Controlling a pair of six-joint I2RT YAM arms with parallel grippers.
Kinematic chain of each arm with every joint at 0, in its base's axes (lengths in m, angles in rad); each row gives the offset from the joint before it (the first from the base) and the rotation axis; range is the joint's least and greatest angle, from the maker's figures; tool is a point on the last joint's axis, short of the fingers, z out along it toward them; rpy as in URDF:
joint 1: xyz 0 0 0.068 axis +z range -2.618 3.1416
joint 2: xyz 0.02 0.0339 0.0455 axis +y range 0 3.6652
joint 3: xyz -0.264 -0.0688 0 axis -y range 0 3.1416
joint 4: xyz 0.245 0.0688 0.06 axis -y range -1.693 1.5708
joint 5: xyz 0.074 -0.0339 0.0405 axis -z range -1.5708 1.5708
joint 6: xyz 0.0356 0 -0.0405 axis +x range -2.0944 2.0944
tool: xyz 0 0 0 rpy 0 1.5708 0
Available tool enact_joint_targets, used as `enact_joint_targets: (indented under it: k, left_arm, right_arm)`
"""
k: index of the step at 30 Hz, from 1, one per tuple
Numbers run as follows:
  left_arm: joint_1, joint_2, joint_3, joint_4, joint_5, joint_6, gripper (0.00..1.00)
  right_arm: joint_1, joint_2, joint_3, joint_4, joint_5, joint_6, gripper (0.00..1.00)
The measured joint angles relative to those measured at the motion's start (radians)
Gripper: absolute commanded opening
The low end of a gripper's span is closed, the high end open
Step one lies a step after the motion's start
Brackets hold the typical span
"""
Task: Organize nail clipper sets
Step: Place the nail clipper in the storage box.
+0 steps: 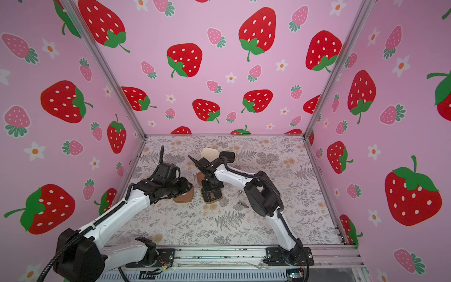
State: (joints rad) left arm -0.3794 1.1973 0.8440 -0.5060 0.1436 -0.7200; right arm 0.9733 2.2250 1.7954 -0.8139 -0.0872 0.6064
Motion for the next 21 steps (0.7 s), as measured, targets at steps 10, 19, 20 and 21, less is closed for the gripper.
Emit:
enact_joint_targets:
  k: [10,19,20,21]
  left_arm:
    - [0.006,0.0,-0.002,0.0,0.024,0.009,0.46]
    - [0.01,0.002,-0.002,0.0,0.034,0.013,0.46]
    - [0.011,0.002,-0.002,0.0,0.034,0.013,0.46]
    - [0.011,0.003,-0.002,0.0,0.034,0.013,0.46]
  right_arm:
    - [0.0,0.01,0.012,-0.007,0.0,0.0,0.16]
    - [0.0,0.017,0.013,-0.008,0.0,-0.001,0.16]
    - [0.0,0.021,0.013,-0.008,0.0,-0.001,0.16]
    - [0.0,0.024,0.013,-0.008,-0.002,-0.001,0.16]
